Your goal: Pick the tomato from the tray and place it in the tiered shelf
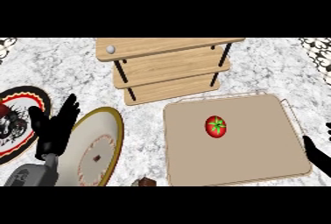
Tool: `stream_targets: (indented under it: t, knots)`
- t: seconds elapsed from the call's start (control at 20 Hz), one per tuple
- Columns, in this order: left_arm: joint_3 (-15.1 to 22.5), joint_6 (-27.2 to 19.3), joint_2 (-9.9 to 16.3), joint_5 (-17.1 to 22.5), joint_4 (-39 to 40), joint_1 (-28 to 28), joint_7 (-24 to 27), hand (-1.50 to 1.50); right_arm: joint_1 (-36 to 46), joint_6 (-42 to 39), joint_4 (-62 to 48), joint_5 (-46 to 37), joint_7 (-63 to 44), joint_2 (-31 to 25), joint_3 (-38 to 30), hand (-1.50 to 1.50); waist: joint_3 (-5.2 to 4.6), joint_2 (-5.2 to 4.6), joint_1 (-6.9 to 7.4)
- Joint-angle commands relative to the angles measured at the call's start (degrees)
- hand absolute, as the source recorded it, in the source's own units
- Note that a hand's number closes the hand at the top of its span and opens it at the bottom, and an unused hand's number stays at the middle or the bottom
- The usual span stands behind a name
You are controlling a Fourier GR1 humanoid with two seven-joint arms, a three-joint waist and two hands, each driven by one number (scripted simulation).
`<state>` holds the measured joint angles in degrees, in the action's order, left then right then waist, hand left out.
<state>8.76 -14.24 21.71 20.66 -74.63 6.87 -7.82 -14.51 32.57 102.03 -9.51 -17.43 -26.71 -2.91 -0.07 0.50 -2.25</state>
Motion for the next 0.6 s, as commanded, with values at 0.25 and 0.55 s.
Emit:
stream_targets:
  t: [0.25,0.55]
  knots:
    - [2.30,1.72,-1.34,0.59,-1.78,-3.97,-4.27,0.00,-10.63,-7.76,26.76,-7.30,-17.70,-4.36,10.36,-1.50,-0.12,-0.24,1.57]
    - [0.89,4.94,-0.96,1.05,1.84,-1.33,-2.66,0.00,-0.70,-15.80,35.69,-10.78,-41.10,-9.02,13.83,-1.50,-0.24,-0.89,3.10]
